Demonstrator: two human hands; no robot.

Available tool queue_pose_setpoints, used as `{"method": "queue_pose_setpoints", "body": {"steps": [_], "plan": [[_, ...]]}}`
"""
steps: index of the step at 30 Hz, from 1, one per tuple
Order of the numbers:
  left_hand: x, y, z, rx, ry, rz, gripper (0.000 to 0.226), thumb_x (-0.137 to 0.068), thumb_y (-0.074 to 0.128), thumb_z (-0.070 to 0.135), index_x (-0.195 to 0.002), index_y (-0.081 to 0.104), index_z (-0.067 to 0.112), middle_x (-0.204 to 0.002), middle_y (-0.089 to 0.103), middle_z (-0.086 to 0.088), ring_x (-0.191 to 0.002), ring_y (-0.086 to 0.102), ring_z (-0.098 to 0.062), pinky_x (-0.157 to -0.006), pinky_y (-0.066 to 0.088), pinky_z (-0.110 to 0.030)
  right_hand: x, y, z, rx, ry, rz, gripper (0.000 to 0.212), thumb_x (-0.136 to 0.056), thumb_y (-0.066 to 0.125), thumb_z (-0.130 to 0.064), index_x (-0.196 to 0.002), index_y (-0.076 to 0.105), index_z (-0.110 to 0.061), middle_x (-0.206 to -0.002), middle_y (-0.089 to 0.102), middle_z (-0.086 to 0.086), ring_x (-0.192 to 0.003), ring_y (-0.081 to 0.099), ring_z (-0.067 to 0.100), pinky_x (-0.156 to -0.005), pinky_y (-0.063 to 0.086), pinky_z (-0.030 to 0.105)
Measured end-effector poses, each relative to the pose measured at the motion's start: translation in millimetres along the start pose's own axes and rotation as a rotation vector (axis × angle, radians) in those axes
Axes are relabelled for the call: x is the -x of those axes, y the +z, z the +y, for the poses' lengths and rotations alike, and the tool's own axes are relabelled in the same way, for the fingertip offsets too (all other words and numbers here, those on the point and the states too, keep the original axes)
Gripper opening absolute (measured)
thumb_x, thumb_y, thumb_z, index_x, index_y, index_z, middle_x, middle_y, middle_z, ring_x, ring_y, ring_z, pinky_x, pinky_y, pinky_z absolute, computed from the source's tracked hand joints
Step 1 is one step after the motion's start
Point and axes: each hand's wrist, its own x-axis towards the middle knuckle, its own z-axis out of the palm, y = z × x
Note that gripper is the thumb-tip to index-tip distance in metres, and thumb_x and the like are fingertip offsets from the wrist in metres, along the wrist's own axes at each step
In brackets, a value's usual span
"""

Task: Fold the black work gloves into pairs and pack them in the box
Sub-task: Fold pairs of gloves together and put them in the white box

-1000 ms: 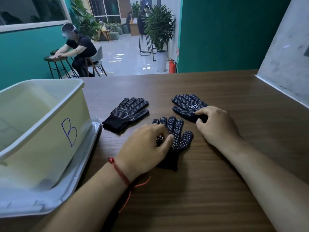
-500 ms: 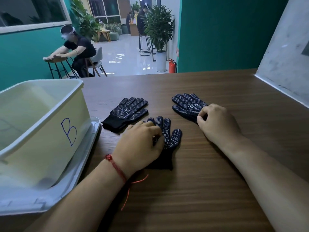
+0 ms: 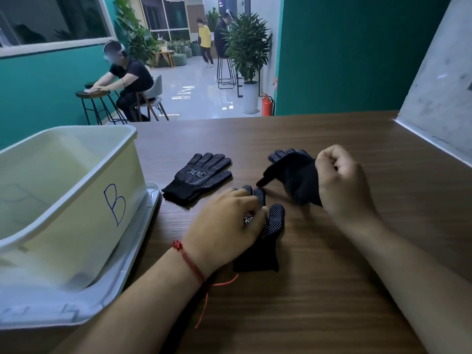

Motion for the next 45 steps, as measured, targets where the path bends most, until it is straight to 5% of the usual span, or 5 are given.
{"method": "queue_pose_setpoints", "body": {"steps": [11,18,22,26,45], "plan": [[-21.0,2.2,21.7,1.133,-0.464,-0.432,0.075,-0.087,0.048,0.08,-0.134,0.07,0.026,-0.138,0.066,0.012,-0.131,0.062,-0.009,-0.124,0.038,-0.045,14.2,11.1,-25.8,-1.207,0.463,-0.444,0.032,-0.112,0.045,-0.02,-0.125,0.067,-0.002,-0.11,0.078,0.012,-0.092,0.077,0.015,-0.073,0.063,0.022],[-12.0,-12.9,11.8,1.68,-0.548,-0.245,0.091,-0.099,0.026,0.077,-0.156,0.047,0.011,-0.157,0.053,-0.015,-0.13,0.058,-0.024,-0.111,0.042,-0.039,33.1,23.8,-26.6,-0.925,0.377,-0.562,0.014,-0.111,0.048,-0.008,-0.124,0.054,-0.009,-0.108,0.067,0.021,-0.077,0.076,0.024,-0.065,0.063,0.029],[-13.1,-17.2,0.8,1.858,-0.493,-0.193,0.084,-0.102,0.04,0.069,-0.141,0.056,-0.003,-0.148,0.048,-0.03,-0.124,0.051,-0.04,-0.093,0.042,-0.046,46.0,26.7,-24.6,-0.601,0.167,-0.642,0.055,-0.104,0.06,0.004,-0.146,0.05,-0.029,-0.097,0.071,0.023,-0.075,0.077,0.028,-0.069,0.063,0.03],[-15.2,-20.0,-5.9,1.871,-0.457,-0.265,0.1,-0.103,0.032,0.073,-0.156,0.03,-0.012,-0.15,0.04,-0.032,-0.134,0.039,-0.05,-0.098,0.043,-0.053,48.2,22.2,-28.2,-0.45,0.094,-0.702,0.044,-0.103,0.055,0.007,-0.128,0.074,-0.024,-0.089,0.059,0.015,-0.071,0.074,0.029,-0.065,0.058,0.029],[-18.3,-6.3,-16.9,1.941,-0.767,-0.22,0.091,-0.095,0.051,0.075,-0.137,0.058,-0.006,-0.153,0.05,-0.03,-0.142,0.052,-0.044,-0.122,0.037,-0.053,48.9,3.6,-29.5,-0.043,0.444,-1.032,0.025,-0.1,0.053,-0.004,-0.099,0.078,-0.005,-0.079,0.075,0.013,-0.059,0.065,0.019,-0.051,0.047,0.024]]}}
